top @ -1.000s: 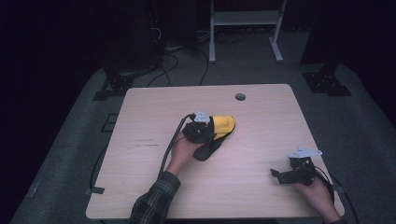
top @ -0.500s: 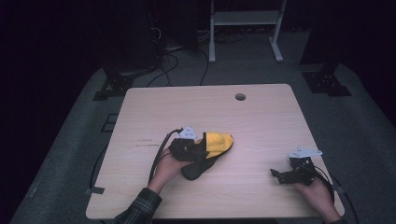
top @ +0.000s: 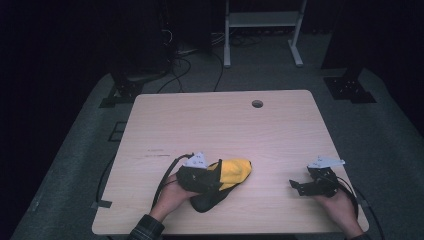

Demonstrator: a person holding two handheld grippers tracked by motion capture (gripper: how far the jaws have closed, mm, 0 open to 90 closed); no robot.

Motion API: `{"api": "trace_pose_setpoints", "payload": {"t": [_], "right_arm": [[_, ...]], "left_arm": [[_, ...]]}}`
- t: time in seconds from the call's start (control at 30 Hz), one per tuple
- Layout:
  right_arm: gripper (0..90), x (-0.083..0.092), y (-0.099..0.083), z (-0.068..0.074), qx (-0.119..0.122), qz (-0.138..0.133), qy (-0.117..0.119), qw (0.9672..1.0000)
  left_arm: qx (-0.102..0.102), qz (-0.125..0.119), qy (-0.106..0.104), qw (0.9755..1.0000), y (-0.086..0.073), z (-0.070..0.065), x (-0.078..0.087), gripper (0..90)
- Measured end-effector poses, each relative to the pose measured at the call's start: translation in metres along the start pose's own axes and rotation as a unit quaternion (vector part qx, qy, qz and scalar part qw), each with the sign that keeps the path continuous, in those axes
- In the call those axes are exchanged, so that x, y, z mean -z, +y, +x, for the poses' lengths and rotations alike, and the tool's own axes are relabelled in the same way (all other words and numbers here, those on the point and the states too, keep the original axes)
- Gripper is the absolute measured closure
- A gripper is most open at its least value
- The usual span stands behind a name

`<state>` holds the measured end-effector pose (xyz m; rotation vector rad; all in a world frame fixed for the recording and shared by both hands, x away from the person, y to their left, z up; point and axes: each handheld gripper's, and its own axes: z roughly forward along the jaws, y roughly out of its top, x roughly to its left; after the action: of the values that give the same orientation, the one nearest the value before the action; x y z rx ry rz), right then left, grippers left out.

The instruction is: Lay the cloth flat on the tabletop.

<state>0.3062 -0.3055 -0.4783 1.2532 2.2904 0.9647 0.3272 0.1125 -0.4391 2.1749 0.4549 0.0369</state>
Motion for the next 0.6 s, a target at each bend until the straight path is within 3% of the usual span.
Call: {"api": "trace_pose_setpoints", "payload": {"t": [0.13,0.3,0.33,0.43,0.47,0.53,0.6], "right_arm": [[13.1,0.006,0.008,0.01,0.01,-0.027,0.022,0.9993],[15.4,0.009,0.021,0.032,0.021,-0.053,0.07,0.9959],[15.4,0.009,0.021,0.032,0.021,-0.053,0.07,0.9959],[16.3,0.008,0.029,0.048,0.034,-0.06,0.094,0.9932],[19.5,0.005,0.033,0.061,0.046,-0.06,0.114,0.9906],[20.8,0.004,0.034,0.066,0.051,-0.057,0.12,0.9898],[22.3,0.001,0.038,0.079,0.062,-0.056,0.138,0.9869]], "left_arm": [[0.002,-0.021,-0.003,0.9998,0.002,-0.003,0.01,46.4],[0.004,-0.03,0.013,0.9994,-0.002,-0.005,0.022,43.9],[0.005,-0.032,0.016,0.9994,-0.004,-0.006,0.024,43.9],[0.009,-0.028,0.03,0.9991,-0.011,-0.007,0.03,41.4],[0.01,-0.027,0.036,0.9989,-0.014,-0.007,0.032,38.5],[0.013,-0.028,0.04,0.9987,-0.016,-0.008,0.033,37.4],[0.016,-0.026,0.051,0.9982,-0.022,-0.008,0.036,35.0]]}}
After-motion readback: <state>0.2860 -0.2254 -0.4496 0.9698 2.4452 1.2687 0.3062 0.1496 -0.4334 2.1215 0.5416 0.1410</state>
